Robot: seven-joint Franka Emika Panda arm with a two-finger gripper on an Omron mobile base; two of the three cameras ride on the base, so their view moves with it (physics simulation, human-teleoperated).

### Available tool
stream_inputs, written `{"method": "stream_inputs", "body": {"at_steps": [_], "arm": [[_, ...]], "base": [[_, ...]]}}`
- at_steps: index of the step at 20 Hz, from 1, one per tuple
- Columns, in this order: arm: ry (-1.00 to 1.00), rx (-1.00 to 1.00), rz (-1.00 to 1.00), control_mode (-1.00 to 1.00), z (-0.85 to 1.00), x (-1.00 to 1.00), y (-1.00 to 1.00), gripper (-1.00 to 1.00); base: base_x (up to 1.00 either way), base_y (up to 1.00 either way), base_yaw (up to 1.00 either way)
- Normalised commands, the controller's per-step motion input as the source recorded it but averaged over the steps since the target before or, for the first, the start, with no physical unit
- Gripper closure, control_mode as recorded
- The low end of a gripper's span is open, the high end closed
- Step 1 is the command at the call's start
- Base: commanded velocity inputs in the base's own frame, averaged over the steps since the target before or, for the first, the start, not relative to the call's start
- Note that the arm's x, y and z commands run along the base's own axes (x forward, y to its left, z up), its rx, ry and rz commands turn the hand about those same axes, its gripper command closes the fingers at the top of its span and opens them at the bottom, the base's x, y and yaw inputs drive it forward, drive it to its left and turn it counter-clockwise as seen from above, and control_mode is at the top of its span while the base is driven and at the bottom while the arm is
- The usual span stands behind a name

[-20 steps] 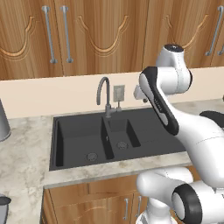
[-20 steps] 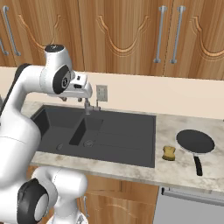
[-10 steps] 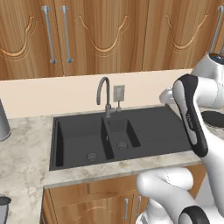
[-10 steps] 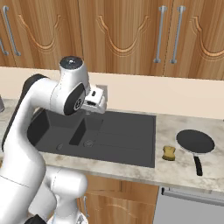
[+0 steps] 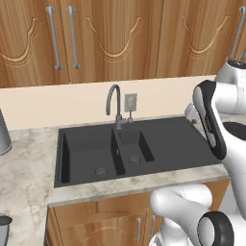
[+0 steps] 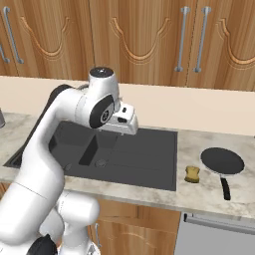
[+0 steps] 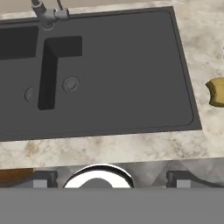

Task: Pick the pan and sponge and place them into the sink. Then turn on the water.

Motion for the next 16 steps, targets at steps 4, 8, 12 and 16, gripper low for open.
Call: {"method": "stream_inputs", "body": {"at_steps": [4,8,12,16], "arm": [[0.05,-0.01,0.00,-1.00,-0.01,-0.17,-1.00,-1.00],[0.11,-0.02,0.00,-1.00,-0.13,-0.06,-1.00,-1.00],[0.18,-0.09,0.00,-1.00,-0.34,0.00,-1.00,-1.00],[0.14,-0.18,-0.01,-1.00,-0.59,0.00,-0.97,-1.00]], "base": [[0.00,0.00,0.00],[0.00,0.00,0.00],[0.00,0.00,0.00],[0.00,0.00,0.00]]}}
